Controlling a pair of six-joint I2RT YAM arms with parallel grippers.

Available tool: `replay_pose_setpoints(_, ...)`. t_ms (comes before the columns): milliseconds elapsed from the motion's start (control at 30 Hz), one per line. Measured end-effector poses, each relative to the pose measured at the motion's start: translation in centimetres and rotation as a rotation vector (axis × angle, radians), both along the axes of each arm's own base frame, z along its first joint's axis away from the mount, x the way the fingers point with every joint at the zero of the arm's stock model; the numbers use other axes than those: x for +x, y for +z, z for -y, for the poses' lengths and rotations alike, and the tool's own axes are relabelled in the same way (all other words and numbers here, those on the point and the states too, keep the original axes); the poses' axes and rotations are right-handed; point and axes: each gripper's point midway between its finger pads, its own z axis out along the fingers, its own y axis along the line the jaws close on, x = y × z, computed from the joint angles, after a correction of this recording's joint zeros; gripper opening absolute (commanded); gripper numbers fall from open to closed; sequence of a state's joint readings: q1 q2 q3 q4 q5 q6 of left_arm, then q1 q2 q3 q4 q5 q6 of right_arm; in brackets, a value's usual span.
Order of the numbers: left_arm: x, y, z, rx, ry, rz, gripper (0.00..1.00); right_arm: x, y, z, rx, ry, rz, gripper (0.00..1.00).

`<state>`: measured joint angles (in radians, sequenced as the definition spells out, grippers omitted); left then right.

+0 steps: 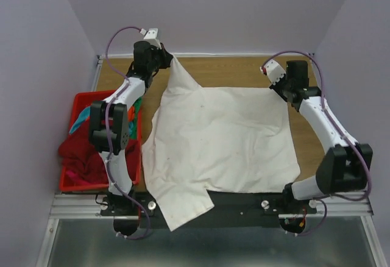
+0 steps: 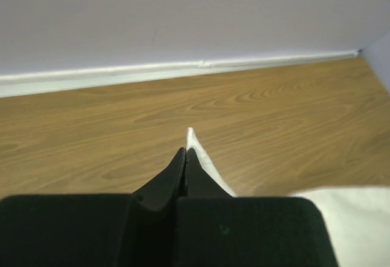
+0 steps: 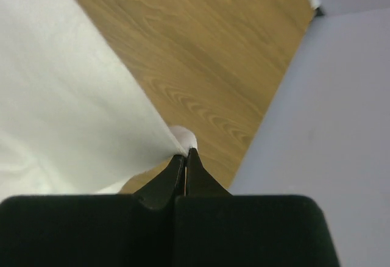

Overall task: Fold and stack the t-shirts
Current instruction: Flatten the tshirt out

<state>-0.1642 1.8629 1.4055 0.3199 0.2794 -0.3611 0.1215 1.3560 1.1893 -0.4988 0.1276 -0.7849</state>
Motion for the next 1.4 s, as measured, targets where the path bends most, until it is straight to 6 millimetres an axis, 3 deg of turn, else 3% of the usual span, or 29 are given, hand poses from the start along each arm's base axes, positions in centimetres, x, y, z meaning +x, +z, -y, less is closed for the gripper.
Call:
replay_pose_setpoints(33, 1.6, -1.6, 0.1, 0.019, -0.001, -0.045, 0.0, 1.4, -2.1, 0.5, 0.015, -0.017, -0.036, 0.0)
replay_pose_setpoints(100, 4.4, -2.7, 0.5, 0.041, -0.002, -0.068, 0.0, 4.0, -5.9, 1.5, 0.043, -0.058, -0.086, 0.0)
replay_pose_setpoints(200, 6.5, -3.9, 0.5, 0.064, -0.002, -0.098, 0.0, 6.9, -11.6, 3.1, 0.072, -0.121, -0.173, 0.0)
replay_pose_setpoints(300, 7.7, -3.9, 0.3, 0.078, 0.001, -0.102, 0.0, 9.0, -13.3, 3.6, 0.091, -0.152, -0.18, 0.0)
replay_pose_setpoints(433, 9.0, -3.0, -0.6, 0.091, 0.012, -0.089, 0.0, 11.8, -12.2, 4.1, 0.124, -0.184, -0.116, 0.0)
replay_pose_setpoints(600, 9.4, -2.0, -1.6, 0.105, 0.024, -0.074, 0.0, 14.2, -8.6, 5.1, 0.176, -0.231, 0.012, 0.0)
replay_pose_setpoints(733, 9.6, -1.2, -1.9, 0.113, 0.02, -0.053, 0.0, 14.2, -6.9, 5.6, 0.204, -0.246, 0.058, 0.0)
replay_pose_setpoints(967, 9.1, -2.2, -1.4, 0.122, -0.018, -0.059, 0.0, 13.1, -3.6, 5.8, 0.235, -0.234, 0.127, 0.0)
replay_pose_setpoints(1133, 8.7, -3.5, -1.4, 0.13, -0.026, -0.082, 0.0, 12.4, -3.8, 7.1, 0.265, -0.258, 0.133, 0.01)
replay_pose_setpoints(1267, 8.6, -3.3, -1.1, 0.119, -0.04, -0.081, 0.0, 11.6, -5.6, 8.0, 0.289, -0.267, 0.1, 0.0)
replay_pose_setpoints(1400, 8.5, -2.6, -0.5, 0.104, -0.076, -0.068, 0.0, 10.7, -7.6, 7.4, 0.32, -0.25, 0.053, 0.0)
